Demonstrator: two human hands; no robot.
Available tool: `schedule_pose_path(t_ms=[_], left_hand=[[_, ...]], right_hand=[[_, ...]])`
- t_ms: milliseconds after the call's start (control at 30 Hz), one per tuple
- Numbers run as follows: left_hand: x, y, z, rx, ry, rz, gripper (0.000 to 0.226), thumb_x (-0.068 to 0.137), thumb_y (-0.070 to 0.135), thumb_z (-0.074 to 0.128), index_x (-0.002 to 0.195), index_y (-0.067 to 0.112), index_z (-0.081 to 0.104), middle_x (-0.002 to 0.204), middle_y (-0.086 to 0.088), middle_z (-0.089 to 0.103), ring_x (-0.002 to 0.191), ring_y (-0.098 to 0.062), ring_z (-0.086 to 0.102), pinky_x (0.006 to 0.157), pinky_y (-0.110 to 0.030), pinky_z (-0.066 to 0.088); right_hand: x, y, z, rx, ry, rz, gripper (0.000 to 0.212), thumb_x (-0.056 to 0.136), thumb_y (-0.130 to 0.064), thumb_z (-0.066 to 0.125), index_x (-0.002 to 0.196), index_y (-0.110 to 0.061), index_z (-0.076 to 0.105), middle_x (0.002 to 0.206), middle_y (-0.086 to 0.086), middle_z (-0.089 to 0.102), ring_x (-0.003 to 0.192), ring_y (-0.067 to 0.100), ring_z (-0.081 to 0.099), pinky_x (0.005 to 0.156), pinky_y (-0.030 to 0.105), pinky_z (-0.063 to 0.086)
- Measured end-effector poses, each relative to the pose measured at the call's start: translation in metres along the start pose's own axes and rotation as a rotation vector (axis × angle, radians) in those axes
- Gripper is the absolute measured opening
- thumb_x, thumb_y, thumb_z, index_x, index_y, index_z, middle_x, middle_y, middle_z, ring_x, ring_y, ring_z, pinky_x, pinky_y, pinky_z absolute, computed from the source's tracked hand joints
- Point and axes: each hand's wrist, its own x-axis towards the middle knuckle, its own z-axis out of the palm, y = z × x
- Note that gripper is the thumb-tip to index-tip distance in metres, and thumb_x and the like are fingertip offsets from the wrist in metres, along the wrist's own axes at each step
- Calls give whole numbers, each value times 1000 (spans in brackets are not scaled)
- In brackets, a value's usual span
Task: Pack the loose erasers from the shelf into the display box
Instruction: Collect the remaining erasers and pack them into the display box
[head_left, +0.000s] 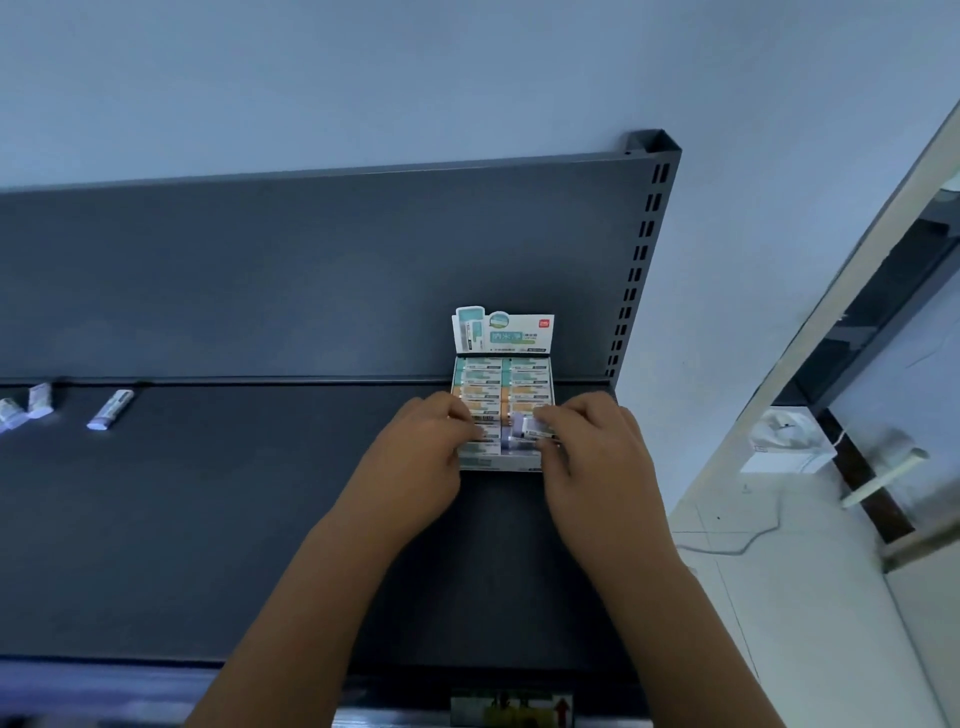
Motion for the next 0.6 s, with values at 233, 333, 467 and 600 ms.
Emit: schedule_pose_path(t_ms=[233,333,467,600], left_hand=[[-12,17,-4,0,-61,31,56,90,64,37,135,37,57,123,20,62,106,-11,48,88,-36,48],[-17,18,-2,100,-60,26,59,90,68,31,134,37,54,122,20,61,108,-11,47,88,-36,47],[-22,16,-1,194,-23,17,51,92,60,36,125,33,62,119,19,62,109,-13,45,84,-34,46],[-21,14,-1,228,-38,28,44,92,55,41,117,30,68,115,18,62,111,-15,44,84,-35,47]], right_hand=[[-1,0,9,16,-27,28,26,86,-5,70,111,-13,73,106,3,60,93,23,54,75,33,51],[5,-1,12,-5,-72,22,25,86,-6,70,110,-13,73,105,4,60,94,23,54,77,33,52],[15,-1,11,-36,-158,35,25,88,-7,67,111,-14,74,106,5,60,97,26,54,82,38,53],[19,-2,6,-57,-213,46,28,87,-5,63,112,-14,73,108,5,61,100,26,52,84,36,51]])
